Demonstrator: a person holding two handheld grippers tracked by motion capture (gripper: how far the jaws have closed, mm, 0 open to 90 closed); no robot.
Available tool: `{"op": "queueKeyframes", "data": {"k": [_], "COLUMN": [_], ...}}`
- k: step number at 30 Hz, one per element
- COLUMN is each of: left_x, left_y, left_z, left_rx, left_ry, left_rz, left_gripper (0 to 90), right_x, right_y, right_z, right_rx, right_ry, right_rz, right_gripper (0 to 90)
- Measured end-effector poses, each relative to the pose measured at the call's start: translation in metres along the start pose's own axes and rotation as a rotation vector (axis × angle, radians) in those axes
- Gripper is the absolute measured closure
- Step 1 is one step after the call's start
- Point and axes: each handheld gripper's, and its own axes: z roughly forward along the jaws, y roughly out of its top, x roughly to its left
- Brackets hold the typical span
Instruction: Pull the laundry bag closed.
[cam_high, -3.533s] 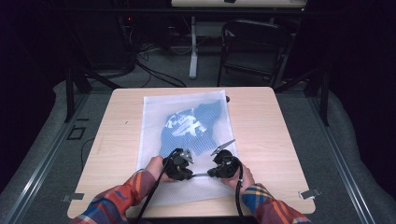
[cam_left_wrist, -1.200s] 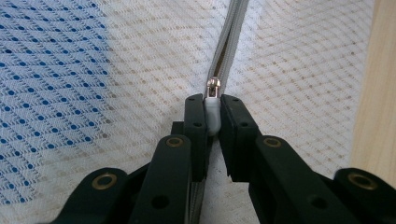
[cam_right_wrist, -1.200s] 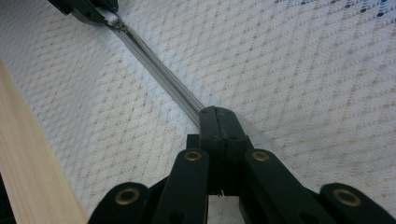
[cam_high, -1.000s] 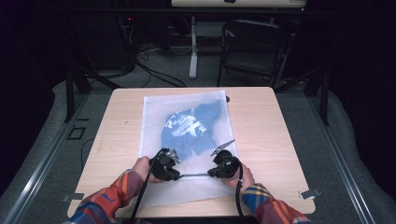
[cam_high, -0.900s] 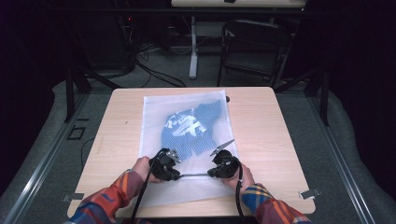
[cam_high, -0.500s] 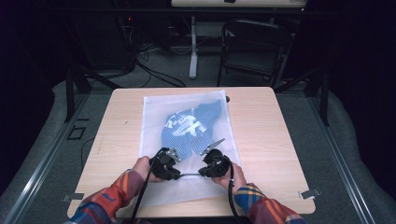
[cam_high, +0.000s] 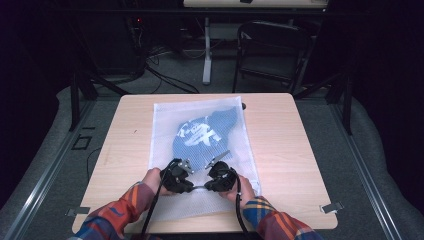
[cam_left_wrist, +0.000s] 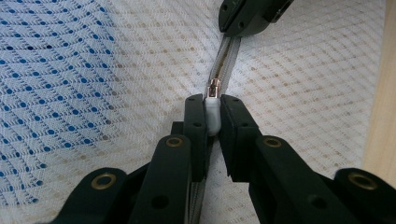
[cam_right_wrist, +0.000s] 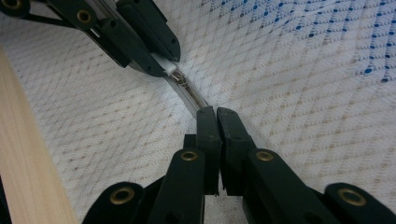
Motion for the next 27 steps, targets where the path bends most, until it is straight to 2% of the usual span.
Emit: {"op": "queueKeyframes", "data": {"k": [5, 8, 14, 22, 27], "left_x": [-0.001, -0.002, -0.001, 0.001, 0.002], "left_y": [-0.001, -0.001, -0.004, -0.009, -0.011], "left_z": [-0.001, -0.002, -0.004, -0.007, -0.008], "left_rx": [0.005, 0.000, 0.012, 0.008, 0.011], "left_ry": [0.012, 0.008, 0.009, 0.005, 0.011], "left_rz": [0.013, 0.003, 0.010, -0.013, -0.003], "left_gripper": [81.7, 81.7, 81.7, 81.7, 81.7], "right_x": [-0.001, -0.001, -0.002, -0.001, -0.002], "right_y": [-0.001, -0.001, -0.002, -0.002, -0.003], "right_z": [0.000, 0.000, 0.000, 0.000, 0.000], "right_rx": [-0.005, -0.005, -0.014, -0.020, -0.024], "right_ry": [0.007, 0.009, 0.013, 0.010, 0.012], "right_rz": [0.001, 0.000, 0.008, 0.005, 0.004], "right_gripper": [88.7, 88.7, 88.7, 88.7, 88.7]}}
